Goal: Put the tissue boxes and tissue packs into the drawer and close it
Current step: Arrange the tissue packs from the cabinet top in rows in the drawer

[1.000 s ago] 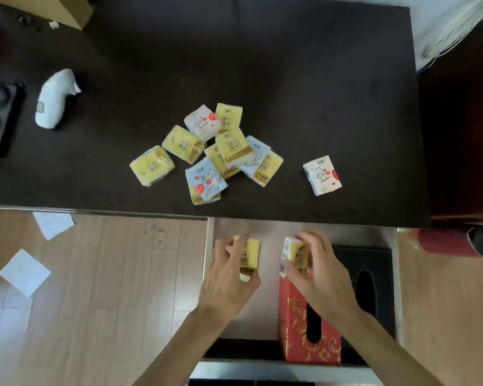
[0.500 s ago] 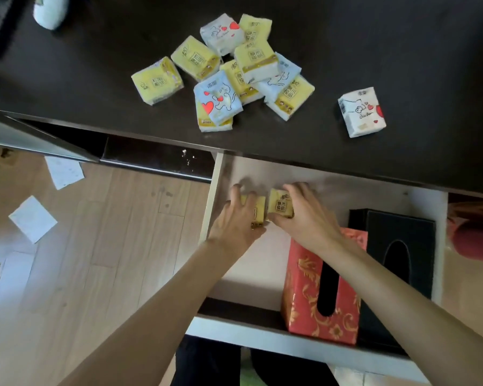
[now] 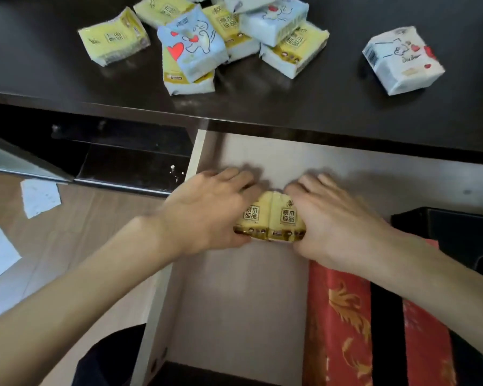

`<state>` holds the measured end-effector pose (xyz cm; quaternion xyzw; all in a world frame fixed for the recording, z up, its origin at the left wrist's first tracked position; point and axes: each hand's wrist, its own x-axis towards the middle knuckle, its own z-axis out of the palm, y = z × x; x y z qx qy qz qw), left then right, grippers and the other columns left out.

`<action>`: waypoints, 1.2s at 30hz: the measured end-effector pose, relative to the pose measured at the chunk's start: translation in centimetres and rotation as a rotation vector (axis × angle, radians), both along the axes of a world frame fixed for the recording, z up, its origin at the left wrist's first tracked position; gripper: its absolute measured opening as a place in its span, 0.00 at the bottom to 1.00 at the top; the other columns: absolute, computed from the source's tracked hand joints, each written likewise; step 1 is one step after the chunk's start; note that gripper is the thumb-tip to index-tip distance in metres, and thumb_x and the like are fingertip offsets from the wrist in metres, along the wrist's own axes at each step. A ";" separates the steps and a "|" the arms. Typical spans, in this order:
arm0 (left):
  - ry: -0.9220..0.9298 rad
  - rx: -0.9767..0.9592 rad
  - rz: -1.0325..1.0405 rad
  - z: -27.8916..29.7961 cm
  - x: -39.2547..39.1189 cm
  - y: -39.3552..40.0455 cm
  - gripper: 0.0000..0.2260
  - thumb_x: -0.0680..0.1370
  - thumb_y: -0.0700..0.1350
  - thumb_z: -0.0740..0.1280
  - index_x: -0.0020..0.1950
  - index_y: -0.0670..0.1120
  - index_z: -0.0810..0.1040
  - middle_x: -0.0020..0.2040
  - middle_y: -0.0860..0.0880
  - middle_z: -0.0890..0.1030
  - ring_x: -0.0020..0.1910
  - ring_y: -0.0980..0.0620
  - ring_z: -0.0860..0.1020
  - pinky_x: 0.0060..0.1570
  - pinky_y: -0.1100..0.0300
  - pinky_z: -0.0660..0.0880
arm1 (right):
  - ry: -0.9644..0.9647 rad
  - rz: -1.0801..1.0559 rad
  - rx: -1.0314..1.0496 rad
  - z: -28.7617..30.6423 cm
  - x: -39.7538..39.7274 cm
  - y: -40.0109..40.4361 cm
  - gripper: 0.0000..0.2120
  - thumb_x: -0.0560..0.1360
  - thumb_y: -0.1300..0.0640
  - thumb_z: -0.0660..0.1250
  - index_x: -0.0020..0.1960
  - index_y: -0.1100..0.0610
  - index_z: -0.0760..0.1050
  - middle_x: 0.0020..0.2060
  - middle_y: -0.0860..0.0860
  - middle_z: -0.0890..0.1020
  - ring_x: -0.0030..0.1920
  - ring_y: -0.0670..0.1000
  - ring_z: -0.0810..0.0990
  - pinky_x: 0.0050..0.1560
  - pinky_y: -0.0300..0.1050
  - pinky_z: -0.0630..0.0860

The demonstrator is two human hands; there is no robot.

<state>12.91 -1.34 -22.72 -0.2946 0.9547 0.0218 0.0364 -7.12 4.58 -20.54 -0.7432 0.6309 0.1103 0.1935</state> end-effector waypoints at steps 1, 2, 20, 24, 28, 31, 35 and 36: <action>-0.009 -0.013 -0.009 -0.1 0.0 0.0 0.36 0.68 0.64 0.70 0.71 0.48 0.72 0.61 0.48 0.78 0.60 0.47 0.78 0.53 0.51 0.76 | -0.039 -0.014 0.024 0.0 0.0 -0.1 0.27 0.67 0.53 0.74 0.64 0.50 0.71 0.57 0.47 0.70 0.63 0.51 0.67 0.55 0.50 0.75; -0.026 -0.028 -0.016 -0.2 0.0 0.2 0.37 0.69 0.64 0.68 0.73 0.48 0.69 0.64 0.48 0.77 0.61 0.47 0.77 0.53 0.51 0.76 | -0.061 -0.015 0.038 0.0 -0.1 -0.1 0.26 0.66 0.53 0.74 0.62 0.50 0.71 0.56 0.46 0.69 0.62 0.50 0.67 0.56 0.53 0.77; -0.069 0.005 0.072 -0.5 -0.9 1.1 0.32 0.63 0.70 0.68 0.64 0.60 0.71 0.53 0.57 0.77 0.52 0.51 0.79 0.41 0.55 0.69 | -0.048 -0.057 -0.024 0.0 0.7 0.1 0.33 0.58 0.52 0.83 0.62 0.50 0.80 0.53 0.51 0.83 0.52 0.55 0.83 0.54 0.53 0.83; -0.072 0.032 0.100 0.1 -1.1 1.3 0.32 0.61 0.70 0.69 0.62 0.61 0.70 0.53 0.57 0.78 0.52 0.50 0.79 0.47 0.51 0.76 | -0.077 -0.077 -0.012 0.4 0.8 0.4 0.31 0.56 0.53 0.82 0.59 0.49 0.81 0.51 0.50 0.84 0.49 0.54 0.84 0.52 0.53 0.84; -0.082 0.072 0.121 0.3 -1.0 1.5 0.35 0.61 0.70 0.70 0.64 0.61 0.67 0.54 0.57 0.77 0.55 0.51 0.78 0.51 0.49 0.76 | -0.117 -0.083 -0.022 0.2 0.6 0.5 0.33 0.56 0.49 0.82 0.60 0.48 0.78 0.51 0.49 0.82 0.49 0.53 0.83 0.51 0.49 0.83; 0.019 0.081 0.120 0.6 -0.8 1.9 0.38 0.63 0.71 0.70 0.69 0.59 0.67 0.59 0.57 0.76 0.60 0.54 0.75 0.57 0.50 0.75 | -0.207 -0.103 -0.084 0.3 0.2 0.9 0.33 0.62 0.43 0.81 0.64 0.49 0.78 0.55 0.48 0.82 0.54 0.52 0.81 0.57 0.50 0.80; 0.565 0.144 0.171 1.5 1.5 1.7 0.23 0.74 0.62 0.68 0.66 0.55 0.77 0.58 0.59 0.81 0.57 0.61 0.77 0.55 0.57 0.76 | -0.567 -0.262 -0.519 0.9 -0.9 1.3 0.10 0.72 0.48 0.75 0.53 0.47 0.84 0.48 0.42 0.86 0.50 0.42 0.83 0.57 0.48 0.80; 0.719 0.123 0.189 2.0 2.4 1.4 0.16 0.75 0.58 0.68 0.61 0.55 0.80 0.54 0.59 0.83 0.54 0.60 0.79 0.51 0.58 0.77 | -0.656 -0.285 -0.612 1.6 -1.3 0.8 0.04 0.74 0.51 0.75 0.48 0.47 0.84 0.43 0.41 0.87 0.45 0.41 0.84 0.54 0.44 0.80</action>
